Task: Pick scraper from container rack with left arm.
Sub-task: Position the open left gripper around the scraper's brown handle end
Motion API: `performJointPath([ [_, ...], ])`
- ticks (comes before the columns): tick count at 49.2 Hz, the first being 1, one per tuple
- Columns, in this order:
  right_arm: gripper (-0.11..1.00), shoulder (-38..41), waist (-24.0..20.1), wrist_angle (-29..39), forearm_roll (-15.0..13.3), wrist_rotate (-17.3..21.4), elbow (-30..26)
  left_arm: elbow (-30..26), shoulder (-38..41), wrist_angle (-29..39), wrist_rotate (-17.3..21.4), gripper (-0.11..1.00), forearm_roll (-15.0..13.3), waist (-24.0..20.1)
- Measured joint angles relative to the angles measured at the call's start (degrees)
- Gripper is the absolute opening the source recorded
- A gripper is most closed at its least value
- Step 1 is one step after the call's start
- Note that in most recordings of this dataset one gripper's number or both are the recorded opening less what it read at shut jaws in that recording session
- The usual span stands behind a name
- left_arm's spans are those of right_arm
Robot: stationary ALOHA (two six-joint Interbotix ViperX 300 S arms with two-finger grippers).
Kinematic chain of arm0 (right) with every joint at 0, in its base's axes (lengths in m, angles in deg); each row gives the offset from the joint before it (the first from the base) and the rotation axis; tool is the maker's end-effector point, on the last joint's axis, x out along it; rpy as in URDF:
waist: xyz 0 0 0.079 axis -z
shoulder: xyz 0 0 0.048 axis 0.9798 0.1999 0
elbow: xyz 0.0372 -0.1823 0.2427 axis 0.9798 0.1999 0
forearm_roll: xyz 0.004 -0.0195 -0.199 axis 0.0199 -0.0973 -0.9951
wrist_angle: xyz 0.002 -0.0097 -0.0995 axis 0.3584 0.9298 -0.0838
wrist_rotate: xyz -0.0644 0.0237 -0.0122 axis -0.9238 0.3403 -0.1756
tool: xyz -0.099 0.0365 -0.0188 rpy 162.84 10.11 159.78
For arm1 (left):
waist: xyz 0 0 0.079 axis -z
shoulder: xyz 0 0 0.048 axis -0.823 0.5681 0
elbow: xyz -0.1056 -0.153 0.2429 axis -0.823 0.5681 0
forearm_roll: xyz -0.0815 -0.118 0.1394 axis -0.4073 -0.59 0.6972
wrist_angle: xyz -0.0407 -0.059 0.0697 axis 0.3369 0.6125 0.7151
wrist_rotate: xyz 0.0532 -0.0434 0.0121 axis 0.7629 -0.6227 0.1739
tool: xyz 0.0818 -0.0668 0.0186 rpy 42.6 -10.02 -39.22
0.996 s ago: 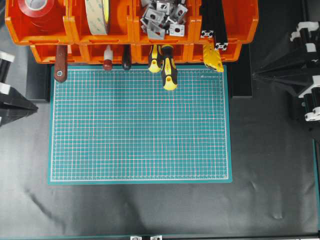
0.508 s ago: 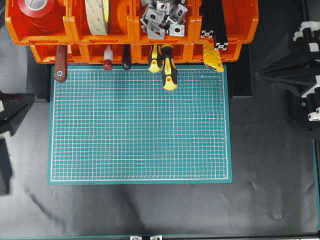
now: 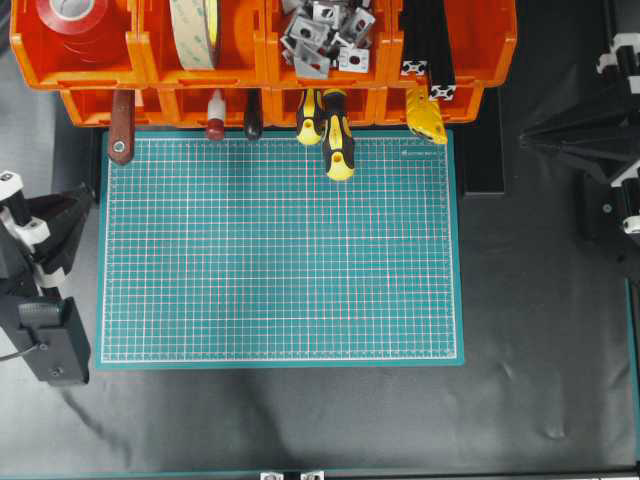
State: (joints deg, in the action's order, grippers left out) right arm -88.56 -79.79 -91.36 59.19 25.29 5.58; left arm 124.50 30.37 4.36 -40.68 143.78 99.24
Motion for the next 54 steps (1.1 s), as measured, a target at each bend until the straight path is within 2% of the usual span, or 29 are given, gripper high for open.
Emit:
performJointPath([
  [10,-0.01,-0.1,0.6,0.5,0.1,0.0,0.0,0.5,-0.5,-3.3,0.1,0.0,0.0,-0.4],
  [27,-0.01,-1.8,1.2,0.7,0.0,0.0,0.0,1.3,-0.8,-8.3,0.3,0.02,0.0,-3.8],
  [31,-0.01,-2.3,1.5,0.9,0.0,0.1,0.0,1.3,-0.9,-8.5,0.3,0.14,0.0,-4.0],
  [40,-0.01,-3.1,1.8,1.6,0.1,0.0,0.0,1.8,-0.8,-8.0,0.5,0.68,0.0,-5.4],
  [44,-0.01,-3.1,1.8,1.7,0.0,0.0,0.0,2.7,-0.8,-8.3,1.1,0.86,0.0,-6.2],
  [46,-0.01,-3.1,1.8,1.7,0.0,0.0,0.0,3.1,-0.9,-8.7,1.4,0.9,0.0,-6.7],
  [54,-0.01,-3.2,1.8,1.8,0.1,0.0,0.0,4.7,-0.9,-12.2,4.5,0.88,0.0,-8.8],
])
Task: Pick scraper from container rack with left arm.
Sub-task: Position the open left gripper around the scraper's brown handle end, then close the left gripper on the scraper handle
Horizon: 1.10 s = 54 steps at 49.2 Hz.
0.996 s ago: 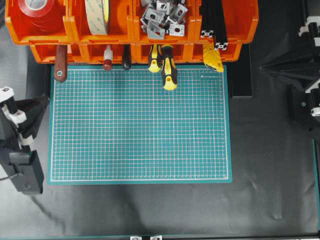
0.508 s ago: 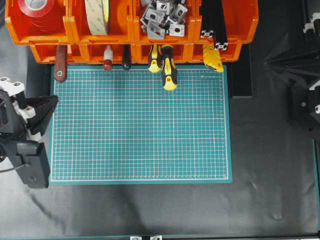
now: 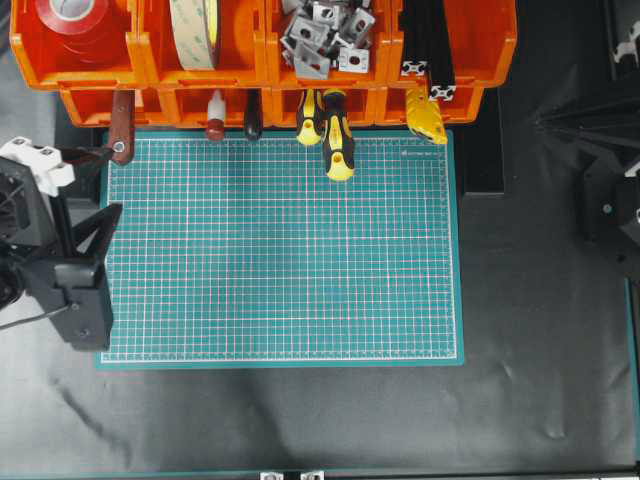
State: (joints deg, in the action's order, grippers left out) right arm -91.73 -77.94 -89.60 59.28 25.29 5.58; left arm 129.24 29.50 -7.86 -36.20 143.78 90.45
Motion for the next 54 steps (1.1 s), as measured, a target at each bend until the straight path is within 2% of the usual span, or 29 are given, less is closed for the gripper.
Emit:
performJointPath([
  [19,-0.01,0.0,0.0,0.0,-0.1,0.0,0.0,2.5,0.1,-6.7,3.6,0.89,0.0,-8.4],
  [38,-0.01,0.0,0.0,0.0,-0.1,0.0,0.0,3.4,0.0,-7.6,4.1,0.87,0.0,-9.3],
  [43,-0.01,0.0,0.0,0.0,-0.1,0.0,0.0,3.4,0.0,-7.8,4.1,0.74,0.0,-9.3],
  [50,-0.01,-0.3,0.0,0.1,0.0,0.0,0.0,3.4,-0.1,-7.8,4.2,0.34,0.0,-9.3],
  [54,-0.01,-0.4,0.0,0.1,-0.1,0.0,0.0,3.3,-0.3,-7.9,4.6,0.31,0.0,-9.3],
])
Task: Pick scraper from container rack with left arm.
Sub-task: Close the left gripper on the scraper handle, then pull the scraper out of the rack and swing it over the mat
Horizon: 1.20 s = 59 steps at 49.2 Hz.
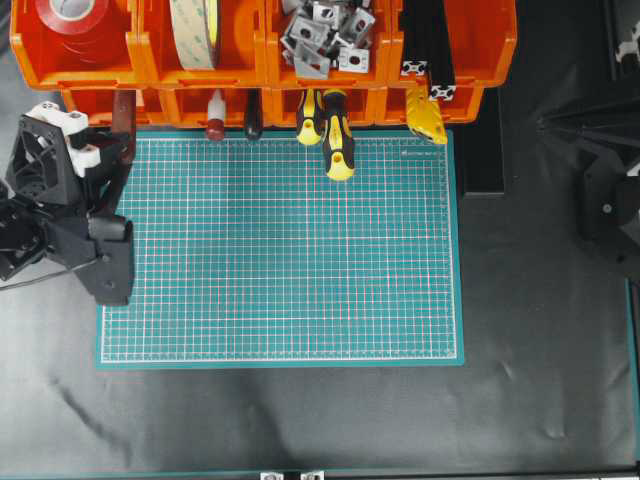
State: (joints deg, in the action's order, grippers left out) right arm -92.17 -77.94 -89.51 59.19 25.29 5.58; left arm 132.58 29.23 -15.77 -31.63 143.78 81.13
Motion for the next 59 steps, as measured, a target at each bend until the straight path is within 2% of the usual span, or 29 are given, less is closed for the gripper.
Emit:
performJointPath([
  [21,-0.01,-0.3,0.0,0.0,0.1,0.0,0.0,-2.1,-1.4,3.2,0.2,0.3,0.0,0.9],
  [38,-0.01,-0.5,0.0,0.0,0.0,-0.1,0.4,-8.6,-1.7,12.5,2.7,0.22,-0.3,8.7],
  [51,-0.01,-0.7,0.0,-0.1,0.0,-0.4,0.5,-16.2,-1.2,20.6,9.8,0.2,-0.4,12.9],
  [59,-0.01,-0.9,0.0,-0.1,0.0,-0.4,0.6,-20.7,-1.1,23.2,13.2,0.2,-0.4,15.4],
])
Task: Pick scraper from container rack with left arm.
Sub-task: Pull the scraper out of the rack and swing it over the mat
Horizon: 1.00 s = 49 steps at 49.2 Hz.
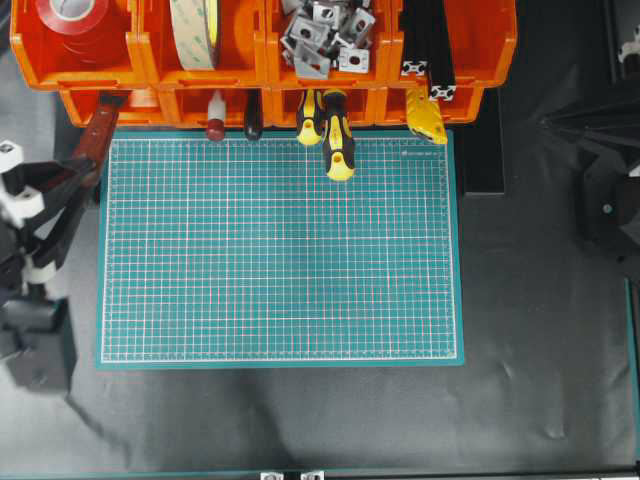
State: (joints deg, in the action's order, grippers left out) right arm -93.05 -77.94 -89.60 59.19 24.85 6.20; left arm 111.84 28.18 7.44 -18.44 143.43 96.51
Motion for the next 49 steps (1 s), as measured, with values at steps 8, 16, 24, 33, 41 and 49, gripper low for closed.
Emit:
performJointPath([
  [8,-0.01,-0.2,0.0,0.0,-0.1,0.3,0.0,-3.8,0.0,0.4,2.5,0.2,0.0,4.9],
  [16,-0.01,-0.4,-0.1,0.0,-0.1,0.4,0.0,-9.0,1.5,-1.5,2.4,0.2,0.0,9.3],
  [24,-0.01,-1.2,0.0,0.0,0.0,0.4,0.0,-12.3,4.7,-8.3,2.4,0.2,0.0,10.3],
  [33,-0.01,-2.0,0.0,0.9,0.0,0.4,0.0,-12.7,8.8,-14.7,3.3,0.2,0.0,8.5],
  [41,-0.01,-2.0,0.0,0.9,-0.1,0.4,-0.1,-10.5,11.6,-22.3,8.5,0.2,0.0,3.6],
  [49,-0.01,-2.1,0.0,0.9,0.2,0.7,0.0,-6.9,13.0,-32.9,16.9,0.2,0.0,-1.1],
])
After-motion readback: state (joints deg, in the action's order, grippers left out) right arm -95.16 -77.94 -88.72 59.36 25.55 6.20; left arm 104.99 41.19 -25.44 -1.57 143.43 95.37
